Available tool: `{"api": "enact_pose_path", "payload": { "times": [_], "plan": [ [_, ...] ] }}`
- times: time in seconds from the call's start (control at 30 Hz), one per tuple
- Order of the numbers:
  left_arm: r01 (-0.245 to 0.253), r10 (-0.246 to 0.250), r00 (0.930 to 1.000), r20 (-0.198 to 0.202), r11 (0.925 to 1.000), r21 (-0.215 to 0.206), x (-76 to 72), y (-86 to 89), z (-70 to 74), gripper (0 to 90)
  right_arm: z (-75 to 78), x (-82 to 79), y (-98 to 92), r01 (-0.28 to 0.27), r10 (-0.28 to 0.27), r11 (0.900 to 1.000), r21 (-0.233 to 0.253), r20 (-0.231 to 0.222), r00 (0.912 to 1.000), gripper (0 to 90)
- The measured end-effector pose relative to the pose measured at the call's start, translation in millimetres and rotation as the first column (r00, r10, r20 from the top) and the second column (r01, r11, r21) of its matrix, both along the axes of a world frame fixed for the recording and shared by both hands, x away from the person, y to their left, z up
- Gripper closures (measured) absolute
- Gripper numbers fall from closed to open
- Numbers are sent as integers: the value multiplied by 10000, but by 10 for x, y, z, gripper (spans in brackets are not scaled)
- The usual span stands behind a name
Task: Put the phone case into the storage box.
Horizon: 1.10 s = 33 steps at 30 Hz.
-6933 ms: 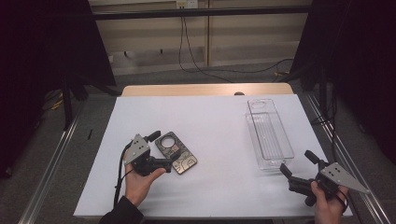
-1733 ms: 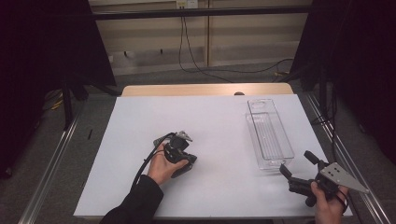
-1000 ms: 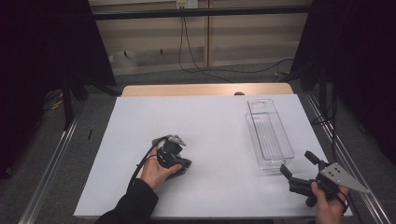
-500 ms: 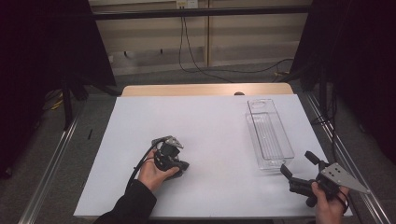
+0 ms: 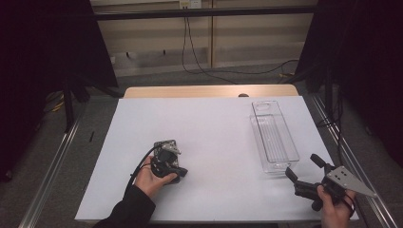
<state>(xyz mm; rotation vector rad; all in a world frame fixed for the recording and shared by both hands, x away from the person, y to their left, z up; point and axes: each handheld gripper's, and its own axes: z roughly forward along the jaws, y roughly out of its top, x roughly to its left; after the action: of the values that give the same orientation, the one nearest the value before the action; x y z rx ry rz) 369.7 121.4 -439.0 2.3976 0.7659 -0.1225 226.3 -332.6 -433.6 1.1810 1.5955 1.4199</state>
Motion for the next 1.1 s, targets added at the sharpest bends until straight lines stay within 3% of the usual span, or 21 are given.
{"api": "enact_pose_path", "payload": {
  "times": [0.63,1.1],
  "plan": [
    [-414,410,9989,-231,9990,-155,-86,291,-2,900,1,1,3,5,-5,10000,-16,19,10000,0],
    [-781,778,9968,-160,9968,-188,-138,383,0,900,3,-1,-1,-26,26,10000,-34,30,10000,0]
  ]
}}
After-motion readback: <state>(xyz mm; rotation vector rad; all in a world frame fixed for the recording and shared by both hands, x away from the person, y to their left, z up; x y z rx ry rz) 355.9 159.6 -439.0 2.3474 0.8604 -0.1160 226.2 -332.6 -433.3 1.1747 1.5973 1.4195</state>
